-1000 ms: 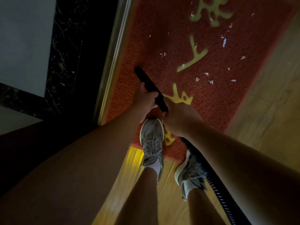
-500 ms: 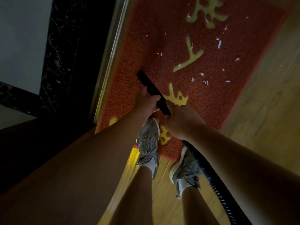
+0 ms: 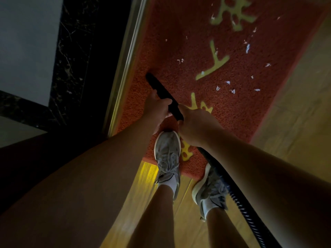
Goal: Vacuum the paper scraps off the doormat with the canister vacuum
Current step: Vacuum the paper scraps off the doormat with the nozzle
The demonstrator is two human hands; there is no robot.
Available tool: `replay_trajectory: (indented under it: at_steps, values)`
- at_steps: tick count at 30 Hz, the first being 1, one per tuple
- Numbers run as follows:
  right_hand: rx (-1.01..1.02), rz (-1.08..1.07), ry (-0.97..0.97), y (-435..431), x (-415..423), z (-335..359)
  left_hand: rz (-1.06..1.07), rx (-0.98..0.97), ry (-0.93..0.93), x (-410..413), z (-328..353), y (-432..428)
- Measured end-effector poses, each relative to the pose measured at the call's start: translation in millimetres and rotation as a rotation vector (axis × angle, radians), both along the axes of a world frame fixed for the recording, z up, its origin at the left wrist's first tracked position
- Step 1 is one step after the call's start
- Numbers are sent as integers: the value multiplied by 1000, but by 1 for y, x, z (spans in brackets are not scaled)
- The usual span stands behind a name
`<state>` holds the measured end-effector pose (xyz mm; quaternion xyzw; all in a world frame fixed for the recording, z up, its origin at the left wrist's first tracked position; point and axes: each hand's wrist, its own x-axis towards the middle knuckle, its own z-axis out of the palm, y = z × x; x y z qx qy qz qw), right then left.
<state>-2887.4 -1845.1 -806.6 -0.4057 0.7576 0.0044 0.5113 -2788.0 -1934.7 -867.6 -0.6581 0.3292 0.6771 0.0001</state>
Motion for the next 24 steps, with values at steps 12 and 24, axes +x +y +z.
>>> replay_trajectory:
  at_steps: [12,24]
  values:
    - [67,16,-3,14,-5,12,-54,36,32,-5,2,17]
    - [78,-16,-10,26,-12,19,-39,67,14,-14,8,27]
